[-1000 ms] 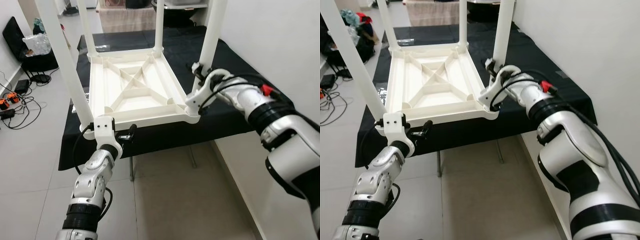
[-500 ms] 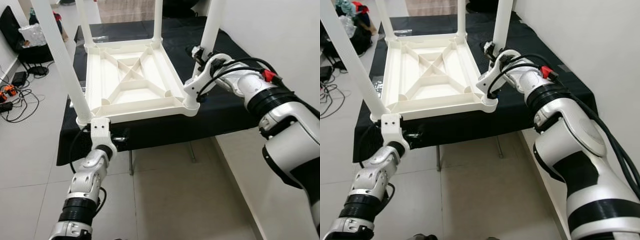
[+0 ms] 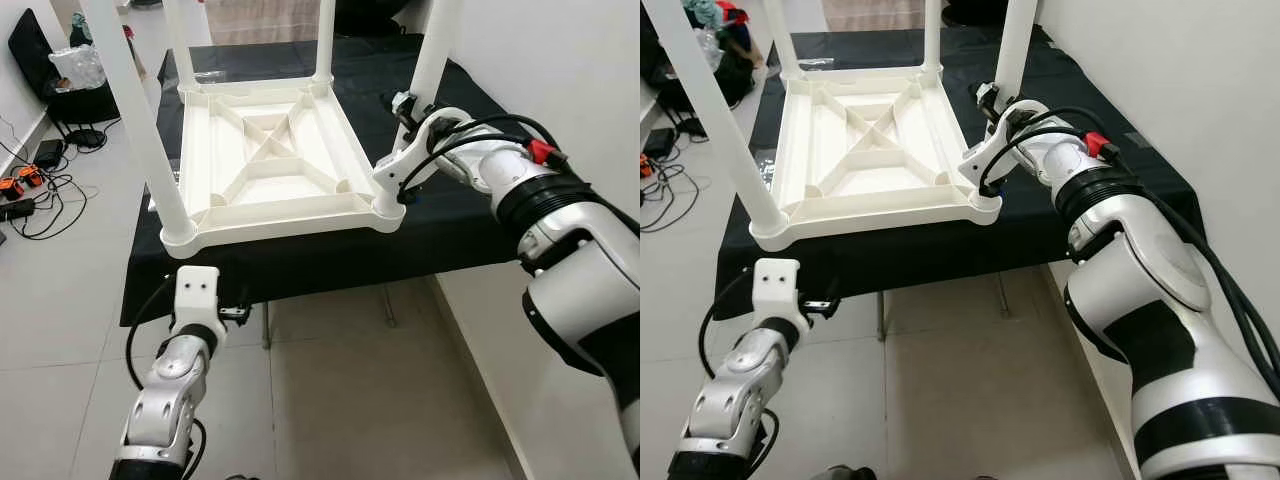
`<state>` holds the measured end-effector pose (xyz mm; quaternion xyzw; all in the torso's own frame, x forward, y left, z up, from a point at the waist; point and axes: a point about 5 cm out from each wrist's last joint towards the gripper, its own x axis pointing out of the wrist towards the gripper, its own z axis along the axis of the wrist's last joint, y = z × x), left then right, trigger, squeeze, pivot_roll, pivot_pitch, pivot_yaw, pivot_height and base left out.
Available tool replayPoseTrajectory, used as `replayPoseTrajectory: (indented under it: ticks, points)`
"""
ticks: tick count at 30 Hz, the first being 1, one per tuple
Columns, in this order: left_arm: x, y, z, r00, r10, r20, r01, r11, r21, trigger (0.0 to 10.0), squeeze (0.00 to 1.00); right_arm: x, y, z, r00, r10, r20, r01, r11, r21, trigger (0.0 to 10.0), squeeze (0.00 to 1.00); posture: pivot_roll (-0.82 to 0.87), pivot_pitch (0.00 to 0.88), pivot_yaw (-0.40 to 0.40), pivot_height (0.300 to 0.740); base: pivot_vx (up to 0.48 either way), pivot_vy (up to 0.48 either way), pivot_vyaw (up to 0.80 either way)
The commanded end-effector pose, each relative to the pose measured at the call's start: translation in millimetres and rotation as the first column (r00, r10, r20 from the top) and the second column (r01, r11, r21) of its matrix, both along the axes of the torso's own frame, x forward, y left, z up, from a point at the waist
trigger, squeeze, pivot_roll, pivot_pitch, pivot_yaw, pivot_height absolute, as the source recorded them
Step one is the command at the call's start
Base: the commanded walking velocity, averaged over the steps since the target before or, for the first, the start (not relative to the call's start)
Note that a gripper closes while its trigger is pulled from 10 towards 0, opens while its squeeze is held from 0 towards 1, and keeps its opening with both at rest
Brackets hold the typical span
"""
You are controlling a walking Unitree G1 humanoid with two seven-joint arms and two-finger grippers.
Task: Building children table
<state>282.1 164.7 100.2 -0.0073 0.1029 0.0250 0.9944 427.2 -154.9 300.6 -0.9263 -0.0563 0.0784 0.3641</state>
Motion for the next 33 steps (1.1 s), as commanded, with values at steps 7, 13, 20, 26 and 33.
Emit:
replayPoseTrajectory:
  ticks: [7,13,20,26,33]
  points:
    - [-1.5,9.0,5.9,0.999,0.037,-0.004,-0.037,0.999,0.018,10.0,0.0,-0.4,9.3,27.7,0.995,0.035,0.09,-0.042,0.996,0.081,0.0,0.0,-0.04,0.106,-0.032,0.74,0.0,0.0,0.0]
    - [2.7,9.6,6.8,0.999,0.038,-0.003,-0.038,0.999,0.024,10.0,0.0,-0.5,10.2,27.8,0.992,0.053,0.113,-0.066,0.992,0.11,0.0,0.0,-0.05,0.108,-0.032,0.74,0.0,0.0,0.0]
    - [19.1,17.5,6.4,1.0,0.006,0.026,-0.009,0.995,0.104,10.0,0.0,-2.9,22.8,42.4,0.963,0.134,0.232,-0.189,0.954,0.234,0.0,0.0,-0.04,0.109,-0.039,0.74,0.0,0.0,0.0]
    - [42.7,59.1,14.6,1.0,0.013,0.006,-0.015,0.929,0.369,10.0,0.0,-6.6,35.7,57.9,0.939,0.184,0.291,-0.285,0.89,0.357,0.0,0.0,-0.04,0.109,-0.034,0.74,0.0,0.0,0.0]
    - [64.6,83.8,57.9,0.986,0.066,0.151,-0.134,0.85,0.509,10.0,0.0,-10.8,44.0,67.4,0.908,0.24,0.343,-0.365,0.855,0.369,0.0,0.0,-0.03,0.106,-0.027,0.74,0.0,0.0,0.0]
